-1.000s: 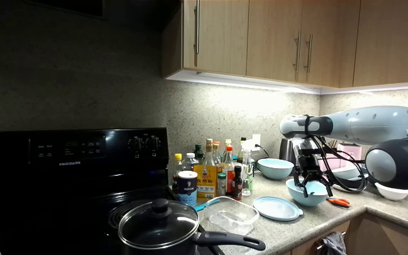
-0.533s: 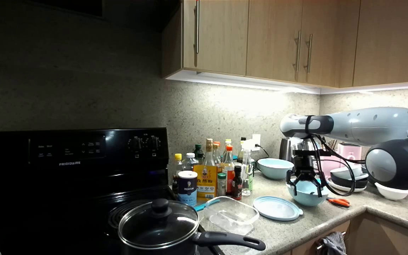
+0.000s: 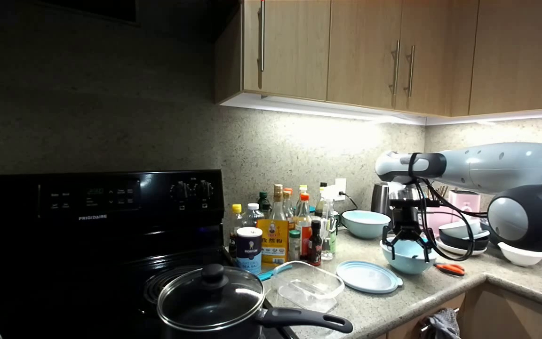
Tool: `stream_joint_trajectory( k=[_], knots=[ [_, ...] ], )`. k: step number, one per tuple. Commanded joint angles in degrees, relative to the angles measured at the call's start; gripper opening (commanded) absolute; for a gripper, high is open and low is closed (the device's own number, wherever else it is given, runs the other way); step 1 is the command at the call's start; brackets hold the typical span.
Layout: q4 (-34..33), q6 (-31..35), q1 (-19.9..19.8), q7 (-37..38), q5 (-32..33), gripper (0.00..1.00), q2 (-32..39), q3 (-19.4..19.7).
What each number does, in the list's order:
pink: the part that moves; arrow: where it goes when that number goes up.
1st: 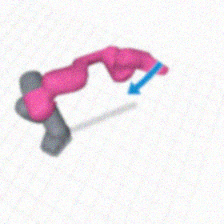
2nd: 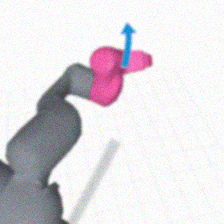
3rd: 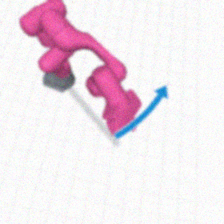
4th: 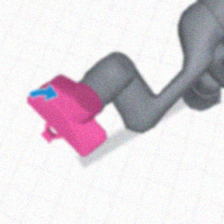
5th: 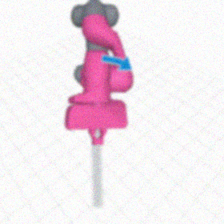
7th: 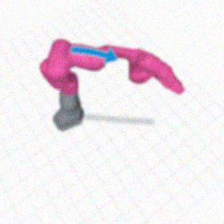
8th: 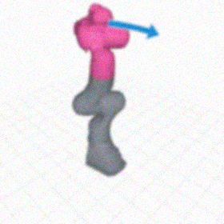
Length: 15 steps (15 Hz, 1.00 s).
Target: Remove the spoon from the bowl and put it on the lid that is on the counter
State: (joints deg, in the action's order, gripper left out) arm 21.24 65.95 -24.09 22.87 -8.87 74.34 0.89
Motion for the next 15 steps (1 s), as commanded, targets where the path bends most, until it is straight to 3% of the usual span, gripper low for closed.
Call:
stream_joint_trajectory(
  k=[1, 3, 4, 5, 13, 14, 15],
  knots=[
    [1.4, 0.0, -1.9, 6.9, -2.8, 1.0, -0.5, -0.8],
    [1.1, 0.3, -2.4, 9.9, -3.7, 1.0, 0.0, -0.9],
    [1.2, 0.2, -2.6, 10.7, -4.2, 0.75, 0.1, -1.0],
    [1.2, 0.2, -2.7, 11.1, -4.5, 0.74, 0.2, -1.1],
    [0.7, 0.6, -2.0, 11.7, -3.7, 0.2, 0.6, -0.5],
    [0.7, 0.1, -1.8, 11.2, -3.3, 0.31, 0.3, -0.2],
    [0.9, 0.4, -1.9, 10.1, -3.1, 0.58, 0.5, -0.2]
  ],
)
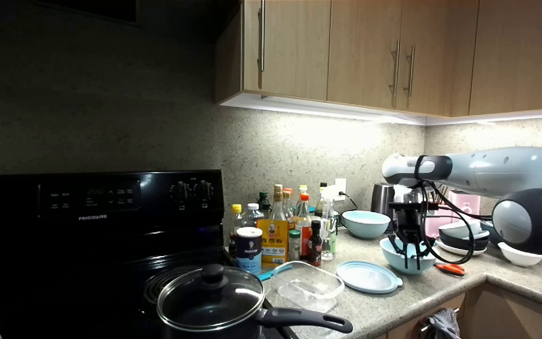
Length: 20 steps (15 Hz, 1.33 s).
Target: Remove the spoon from the bowl and put it on the lid that is on the counter
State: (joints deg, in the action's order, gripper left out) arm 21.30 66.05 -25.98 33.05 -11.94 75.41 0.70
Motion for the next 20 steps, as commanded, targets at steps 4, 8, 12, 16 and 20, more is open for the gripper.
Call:
stream_joint_trajectory(
  k=[4, 8, 12, 16, 20],
  knots=[
    [0.9, 0.3, 0.0, -0.1, 0.0, 0.44, -0.6, 0.1],
    [0.8, 0.7, -0.2, 0.3, -0.2, 0.85, -0.5, 0.0],
    [0.9, 1.2, -0.9, 0.2, -0.8, 1.0, -0.9, -0.4],
    [1.5, 1.6, -1.2, 0.2, -1.0, 1.0, -1.5, -0.6],
    [1.6, 1.4, -1.3, -0.3, -0.9, 1.0, -1.6, -0.6]
  ],
)
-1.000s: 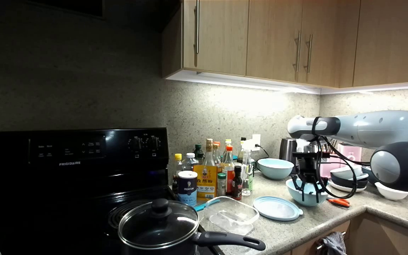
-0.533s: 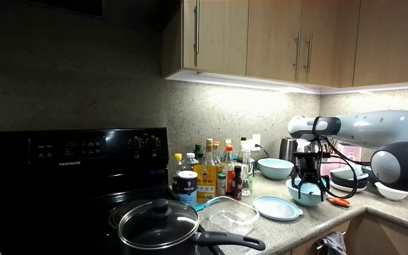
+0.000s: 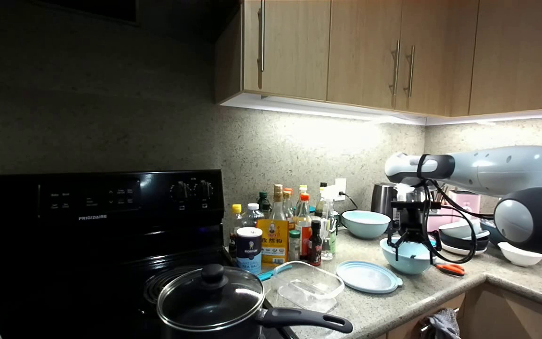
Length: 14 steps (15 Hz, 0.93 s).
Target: Remove the spoon from the bowl and put it on the lid that is on the counter
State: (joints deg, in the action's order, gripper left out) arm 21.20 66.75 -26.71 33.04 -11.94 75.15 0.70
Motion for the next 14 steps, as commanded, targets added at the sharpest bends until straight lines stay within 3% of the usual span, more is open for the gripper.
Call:
stream_joint_trajectory(
  k=[1, 2, 4, 14],
  knots=[
    [1.7, 0.7, -0.5, -0.2, -0.9, 1.0, -1.4, -0.6],
    [1.6, 0.7, -0.5, -0.4, -0.8, 0.75, -1.4, -0.6],
    [1.6, 0.8, -0.4, -0.9, -0.6, 0.68, -1.3, -0.5],
    [1.5, 1.2, -0.2, -1.3, -0.2, 0.02, -1.6, -0.3]
  ],
)
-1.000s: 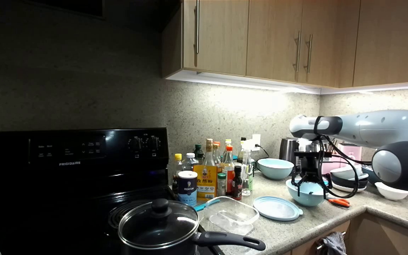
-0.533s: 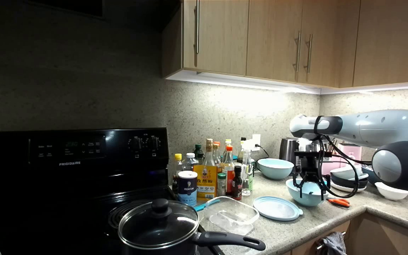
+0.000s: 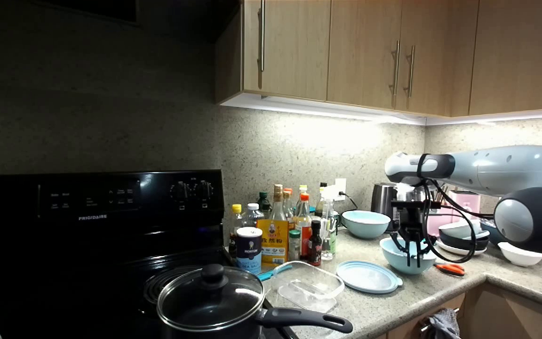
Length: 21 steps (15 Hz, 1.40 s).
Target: Remove the spoon from the bowl and put it on the lid that is on the counter
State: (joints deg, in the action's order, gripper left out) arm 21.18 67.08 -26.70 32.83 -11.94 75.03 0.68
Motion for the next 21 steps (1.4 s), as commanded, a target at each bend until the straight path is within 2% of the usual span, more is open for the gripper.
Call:
stream_joint_trajectory(
  k=[1, 10, 21],
  knots=[
    [1.5, 0.9, -0.1, -1.2, -0.1, 0.01, -1.5, -0.2],
    [0.7, 2.1, 1.1, -1.8, 1.2, 0.01, -2.4, 0.7],
    [0.2, 7.3, 7.2, -1.4, 6.3, 0.01, -4.6, 3.3]
  ],
)
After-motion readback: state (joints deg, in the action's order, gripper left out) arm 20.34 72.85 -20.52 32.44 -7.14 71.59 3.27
